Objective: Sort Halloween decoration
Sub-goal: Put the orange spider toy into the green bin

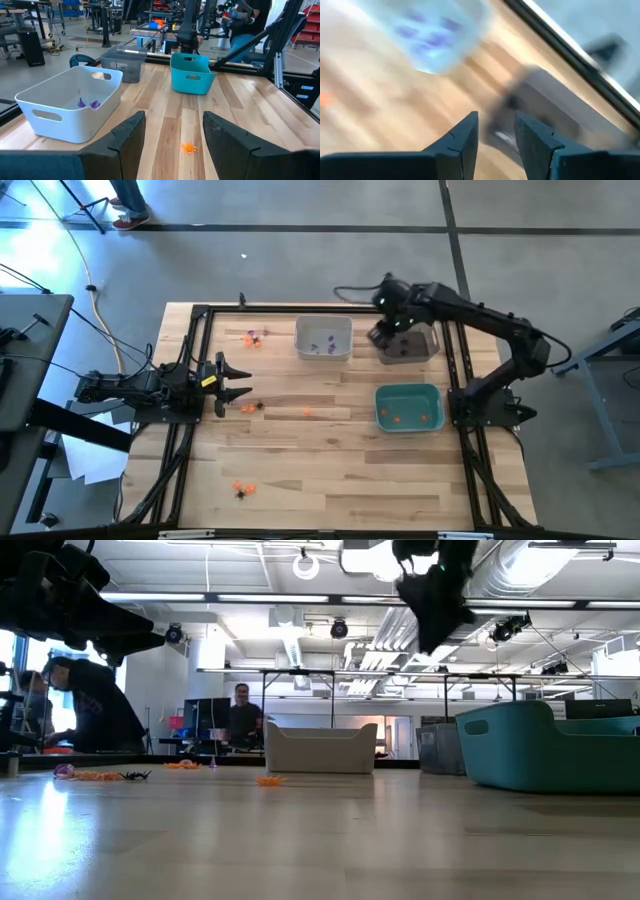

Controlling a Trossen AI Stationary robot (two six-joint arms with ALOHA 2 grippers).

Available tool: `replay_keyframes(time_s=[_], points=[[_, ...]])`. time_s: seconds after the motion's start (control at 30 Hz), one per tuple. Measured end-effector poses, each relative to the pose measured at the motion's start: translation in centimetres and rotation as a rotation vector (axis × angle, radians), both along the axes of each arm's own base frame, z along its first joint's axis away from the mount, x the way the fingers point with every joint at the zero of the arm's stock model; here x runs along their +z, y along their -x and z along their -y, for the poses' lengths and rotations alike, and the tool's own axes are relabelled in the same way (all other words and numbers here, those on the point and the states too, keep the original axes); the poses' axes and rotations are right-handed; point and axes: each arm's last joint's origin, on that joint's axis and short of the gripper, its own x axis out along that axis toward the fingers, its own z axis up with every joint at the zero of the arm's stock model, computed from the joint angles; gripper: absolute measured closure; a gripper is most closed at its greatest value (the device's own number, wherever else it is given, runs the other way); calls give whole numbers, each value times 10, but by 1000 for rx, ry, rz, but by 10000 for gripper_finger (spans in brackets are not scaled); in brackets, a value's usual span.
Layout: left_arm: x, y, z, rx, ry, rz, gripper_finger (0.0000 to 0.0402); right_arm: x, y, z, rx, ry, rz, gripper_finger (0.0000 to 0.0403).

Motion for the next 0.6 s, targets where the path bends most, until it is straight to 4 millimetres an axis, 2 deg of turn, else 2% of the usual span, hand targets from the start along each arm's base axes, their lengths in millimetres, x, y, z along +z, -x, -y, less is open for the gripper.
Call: replay_keyframes(time_s=[0.17,0.33,0.47,0.6], points=[[0,0,0,0,0,0,216,7,-38,-52,202,32,170,281],[0,0,0,0,0,0,216,1,-66,-94,300,43,267,281],[0,0,0,0,0,1,216,-2,-80,-118,376,39,324,281],[0,0,0,0,0,0,216,-13,-94,-129,383,61,339,281]])
